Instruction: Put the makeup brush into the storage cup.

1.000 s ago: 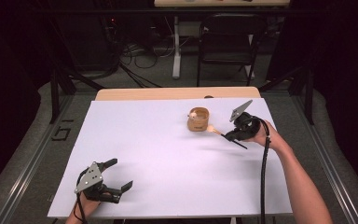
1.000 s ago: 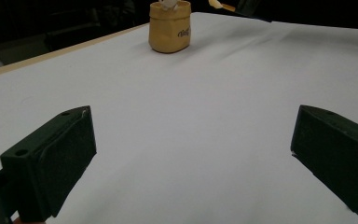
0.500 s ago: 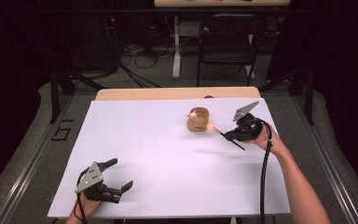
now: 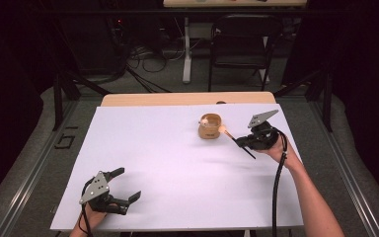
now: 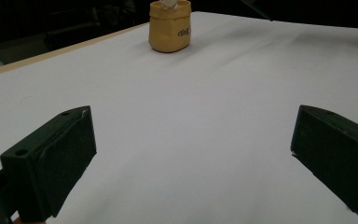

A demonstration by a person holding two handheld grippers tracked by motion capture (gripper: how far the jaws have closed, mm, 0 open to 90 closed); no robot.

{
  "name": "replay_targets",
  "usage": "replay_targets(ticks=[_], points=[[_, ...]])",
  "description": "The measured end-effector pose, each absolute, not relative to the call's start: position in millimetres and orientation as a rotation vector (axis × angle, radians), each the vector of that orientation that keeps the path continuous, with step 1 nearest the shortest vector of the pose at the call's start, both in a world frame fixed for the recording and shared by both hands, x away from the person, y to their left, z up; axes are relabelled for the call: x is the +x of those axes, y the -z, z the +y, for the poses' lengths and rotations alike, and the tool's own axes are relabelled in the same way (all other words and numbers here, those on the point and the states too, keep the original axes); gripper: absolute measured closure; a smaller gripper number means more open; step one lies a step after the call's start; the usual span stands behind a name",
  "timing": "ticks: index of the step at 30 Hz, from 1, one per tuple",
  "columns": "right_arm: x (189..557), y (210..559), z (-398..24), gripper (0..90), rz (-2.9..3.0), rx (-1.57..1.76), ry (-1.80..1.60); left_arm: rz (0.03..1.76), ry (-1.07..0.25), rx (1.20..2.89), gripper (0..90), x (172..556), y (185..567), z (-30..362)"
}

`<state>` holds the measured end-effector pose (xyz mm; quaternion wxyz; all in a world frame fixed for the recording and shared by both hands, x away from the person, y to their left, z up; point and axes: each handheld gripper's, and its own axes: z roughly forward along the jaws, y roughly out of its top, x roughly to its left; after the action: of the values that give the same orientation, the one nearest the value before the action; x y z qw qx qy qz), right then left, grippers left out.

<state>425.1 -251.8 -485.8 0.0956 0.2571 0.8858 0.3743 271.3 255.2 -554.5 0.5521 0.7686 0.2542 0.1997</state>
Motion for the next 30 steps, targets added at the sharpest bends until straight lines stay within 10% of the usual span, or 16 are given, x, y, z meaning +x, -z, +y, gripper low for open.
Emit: replay_targets(ticks=[30], points=[[402.7, 489.5, -234.8, 83.2, 2.419, 0.805, -1.361, 0.603, -0.480, 1.825, 0.1, 271.1, 554.4, 255.1]])
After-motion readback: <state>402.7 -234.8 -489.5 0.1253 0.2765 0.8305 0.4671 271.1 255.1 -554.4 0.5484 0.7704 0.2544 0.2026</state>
